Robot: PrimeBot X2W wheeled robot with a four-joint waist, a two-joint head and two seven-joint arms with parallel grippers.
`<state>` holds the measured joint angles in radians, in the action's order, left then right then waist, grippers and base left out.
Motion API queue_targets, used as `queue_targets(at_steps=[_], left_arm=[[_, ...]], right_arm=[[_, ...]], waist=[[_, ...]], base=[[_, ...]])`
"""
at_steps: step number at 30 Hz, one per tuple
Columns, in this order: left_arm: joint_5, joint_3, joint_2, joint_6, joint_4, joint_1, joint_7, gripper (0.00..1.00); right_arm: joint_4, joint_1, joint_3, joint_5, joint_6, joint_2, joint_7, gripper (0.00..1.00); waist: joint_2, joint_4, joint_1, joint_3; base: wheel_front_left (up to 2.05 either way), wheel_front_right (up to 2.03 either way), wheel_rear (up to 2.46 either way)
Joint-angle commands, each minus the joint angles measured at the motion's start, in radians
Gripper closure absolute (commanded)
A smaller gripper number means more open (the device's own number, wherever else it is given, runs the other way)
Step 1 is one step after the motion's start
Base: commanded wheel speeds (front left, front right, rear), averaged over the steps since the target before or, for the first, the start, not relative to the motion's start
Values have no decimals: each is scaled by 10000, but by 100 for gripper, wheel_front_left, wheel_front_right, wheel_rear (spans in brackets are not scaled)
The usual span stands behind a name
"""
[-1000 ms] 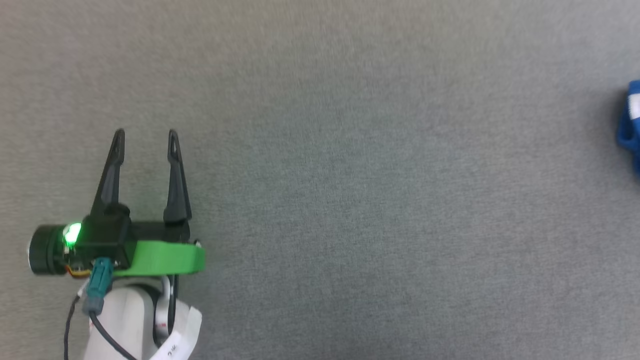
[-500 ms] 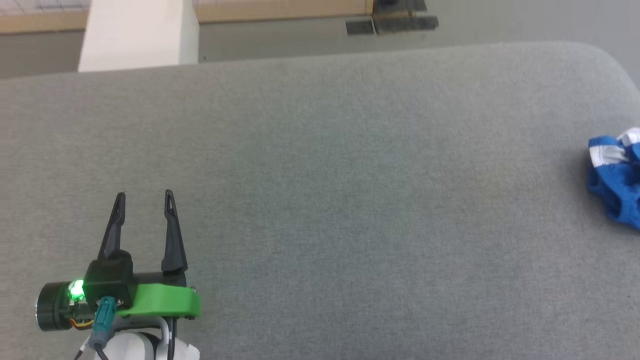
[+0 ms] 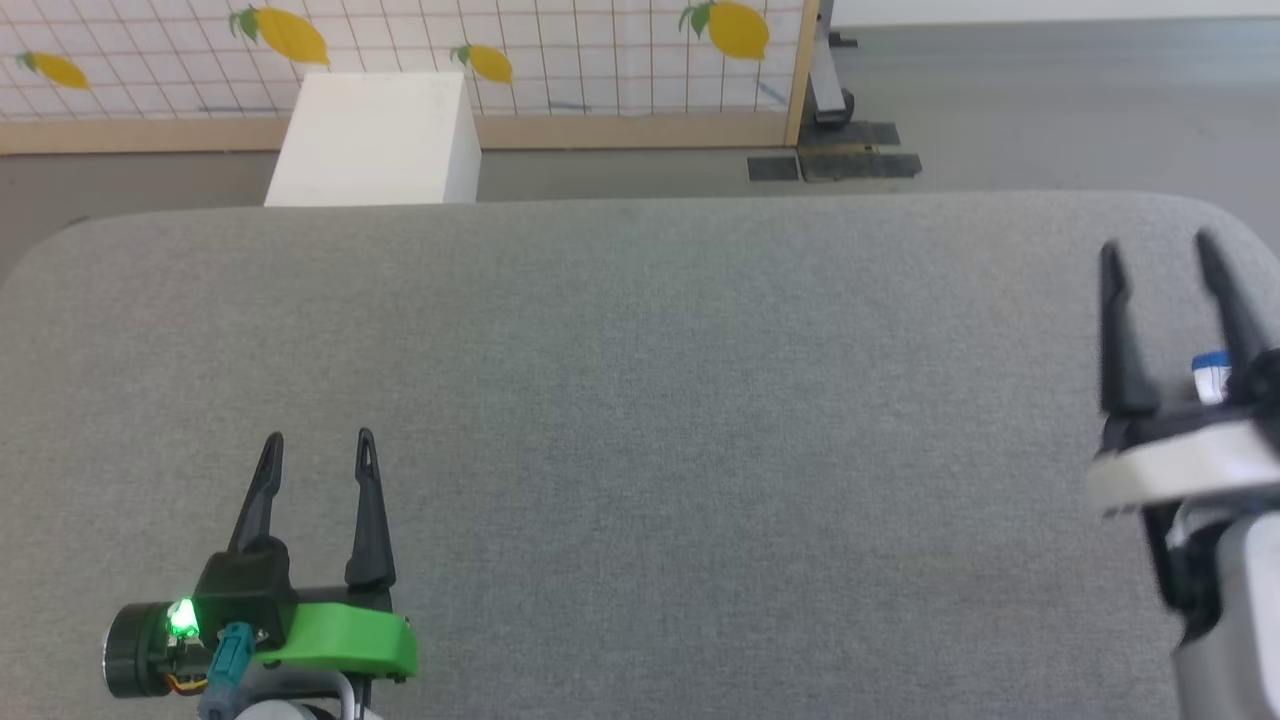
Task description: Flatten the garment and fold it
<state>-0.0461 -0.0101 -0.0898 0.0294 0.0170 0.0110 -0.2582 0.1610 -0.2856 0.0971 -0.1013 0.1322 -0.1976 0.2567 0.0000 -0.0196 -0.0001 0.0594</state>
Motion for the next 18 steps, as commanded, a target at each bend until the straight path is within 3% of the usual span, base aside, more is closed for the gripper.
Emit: queue_targets(at_steps=[1,8,18], left_arm=[[-80,5,46,-48,-26,170,-36,0],[-111,-4,97,-266,-218,467,-36,0],[-173,23,193,-478,-356,642,-36,0]], right_arm=[[-100,362,-18,51,-15,161,50,0],[-505,2115,-202,13,-15,1012,50,0],[-1386,3551,-49,48,-15,1427,51,0]], waist=[[0,146,1,-274],[0,158,1,-603],[0,186,1,-806]], base=[[0,0,0],[0,0,0],[0,0,0]])
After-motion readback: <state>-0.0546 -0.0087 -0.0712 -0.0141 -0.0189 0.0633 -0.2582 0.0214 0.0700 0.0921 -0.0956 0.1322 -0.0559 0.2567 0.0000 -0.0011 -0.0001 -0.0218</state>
